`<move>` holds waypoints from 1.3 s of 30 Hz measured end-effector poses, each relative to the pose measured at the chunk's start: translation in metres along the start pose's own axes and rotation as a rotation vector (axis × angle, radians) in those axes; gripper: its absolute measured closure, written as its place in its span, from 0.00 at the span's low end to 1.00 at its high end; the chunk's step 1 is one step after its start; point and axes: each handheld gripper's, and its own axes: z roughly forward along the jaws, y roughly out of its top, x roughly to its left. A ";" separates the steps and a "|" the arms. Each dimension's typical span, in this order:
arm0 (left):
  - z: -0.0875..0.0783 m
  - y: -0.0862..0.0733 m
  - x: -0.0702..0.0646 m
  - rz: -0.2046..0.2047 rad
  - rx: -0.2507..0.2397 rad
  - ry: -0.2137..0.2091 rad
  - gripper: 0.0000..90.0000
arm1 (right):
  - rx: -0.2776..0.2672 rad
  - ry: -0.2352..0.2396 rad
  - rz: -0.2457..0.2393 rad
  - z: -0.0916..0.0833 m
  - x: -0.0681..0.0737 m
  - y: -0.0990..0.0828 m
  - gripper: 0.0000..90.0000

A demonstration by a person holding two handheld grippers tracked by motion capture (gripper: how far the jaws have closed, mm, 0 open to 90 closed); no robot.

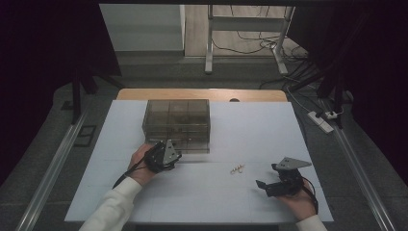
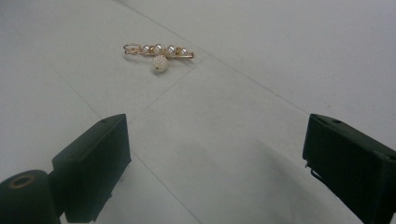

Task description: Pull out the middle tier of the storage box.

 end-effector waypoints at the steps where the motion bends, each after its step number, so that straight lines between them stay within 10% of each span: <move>1: 0.000 0.000 0.000 0.000 0.001 0.000 0.58 | 0.000 0.000 0.000 0.000 0.000 0.000 0.08; 39: 0.003 -0.003 -0.002 0.001 0.013 0.003 0.52 | 0.002 0.005 -0.003 0.000 0.000 0.000 0.08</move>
